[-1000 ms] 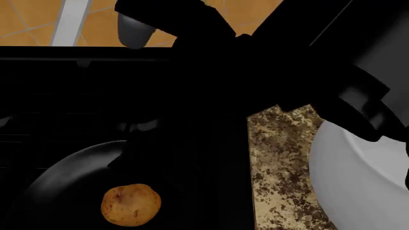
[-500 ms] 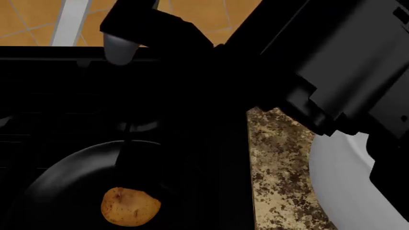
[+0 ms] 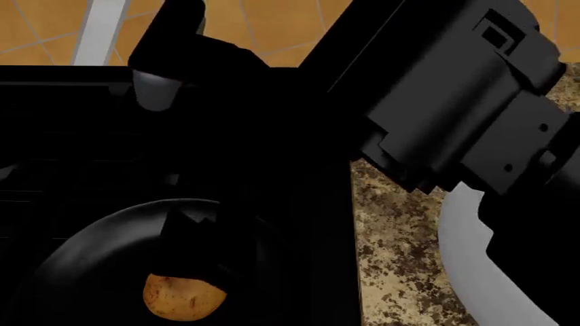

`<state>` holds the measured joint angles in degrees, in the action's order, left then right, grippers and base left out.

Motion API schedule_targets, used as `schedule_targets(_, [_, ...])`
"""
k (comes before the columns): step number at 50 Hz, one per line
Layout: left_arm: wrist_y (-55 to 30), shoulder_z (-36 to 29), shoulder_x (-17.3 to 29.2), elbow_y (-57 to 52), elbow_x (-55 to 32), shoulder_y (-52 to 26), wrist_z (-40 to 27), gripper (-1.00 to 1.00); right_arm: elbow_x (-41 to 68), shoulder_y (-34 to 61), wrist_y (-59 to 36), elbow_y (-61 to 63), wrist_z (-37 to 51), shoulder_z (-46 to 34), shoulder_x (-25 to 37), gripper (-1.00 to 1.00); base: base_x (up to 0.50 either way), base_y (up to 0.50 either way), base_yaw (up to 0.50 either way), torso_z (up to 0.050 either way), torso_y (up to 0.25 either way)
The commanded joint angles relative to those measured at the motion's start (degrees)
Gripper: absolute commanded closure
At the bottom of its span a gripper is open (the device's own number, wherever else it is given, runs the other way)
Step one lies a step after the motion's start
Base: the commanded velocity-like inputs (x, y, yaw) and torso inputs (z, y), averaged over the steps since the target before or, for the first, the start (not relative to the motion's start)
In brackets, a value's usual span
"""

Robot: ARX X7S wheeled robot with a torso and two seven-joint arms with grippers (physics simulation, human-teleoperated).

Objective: Pick the potato from the pan and place it in the bowl.

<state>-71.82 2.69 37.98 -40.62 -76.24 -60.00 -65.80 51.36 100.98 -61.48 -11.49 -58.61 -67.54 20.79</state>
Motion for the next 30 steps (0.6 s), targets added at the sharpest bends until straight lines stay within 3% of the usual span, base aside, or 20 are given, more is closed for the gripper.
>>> schedule_targets(1, [0.3,-0.2,0.3,-0.1,0.0,0.6,-0.6,-1.00,-1.9,-1.1,3.0,-2.5,-2.0,-1.8,-1.4,-1.00,0.00,0.00,0.00,0.000,0.000])
schedule_targets(30, [1.4,-1.3,0.5,0.4,1.9,2.0,-0.9,-1.00,-7.4,-2.9,12.1,-13.3,-8.3,-6.2,-6.0,-1.00,0.00,0.00,0.00,0.000,0.000])
